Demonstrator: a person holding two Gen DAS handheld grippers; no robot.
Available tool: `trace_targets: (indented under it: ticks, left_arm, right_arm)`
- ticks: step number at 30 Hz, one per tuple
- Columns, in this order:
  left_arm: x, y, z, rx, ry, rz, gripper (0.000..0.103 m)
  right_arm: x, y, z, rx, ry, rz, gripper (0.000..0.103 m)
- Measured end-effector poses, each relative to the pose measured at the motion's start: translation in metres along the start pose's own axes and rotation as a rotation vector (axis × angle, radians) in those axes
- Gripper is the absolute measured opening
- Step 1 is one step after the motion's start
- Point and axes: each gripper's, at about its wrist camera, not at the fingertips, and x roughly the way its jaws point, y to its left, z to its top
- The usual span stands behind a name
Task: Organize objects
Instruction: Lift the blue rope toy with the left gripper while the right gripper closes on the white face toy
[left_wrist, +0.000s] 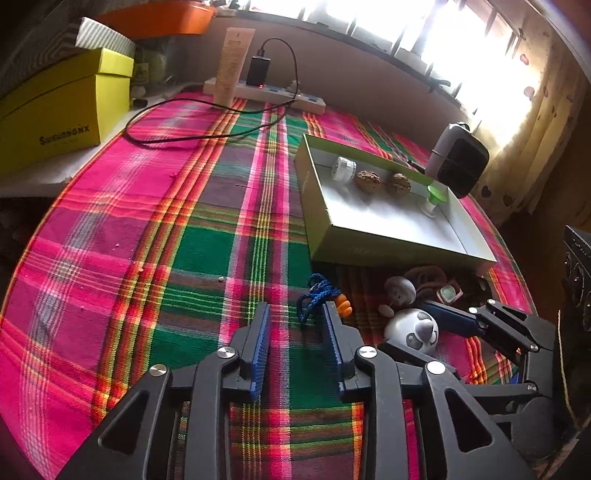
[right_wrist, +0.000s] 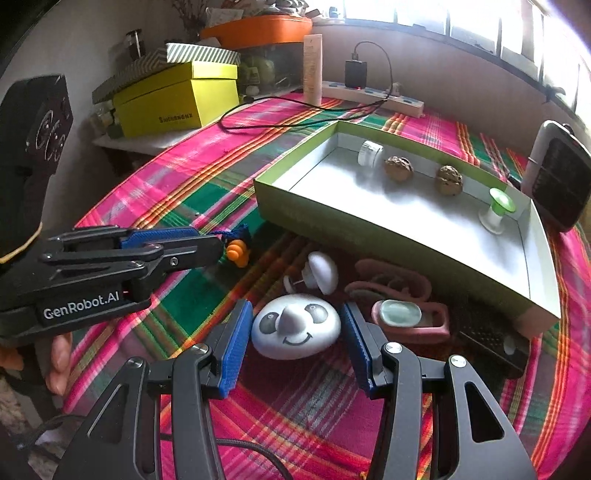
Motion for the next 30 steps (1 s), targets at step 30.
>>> trace_targets:
  ticks: [30]
  left_arm:
    - [0.019,-0.024,0.014,0.071,0.006,0.045,0.044]
  right_arm:
    - [-0.014,-0.014,-0.011,0.060,-0.021,0.022,0.049]
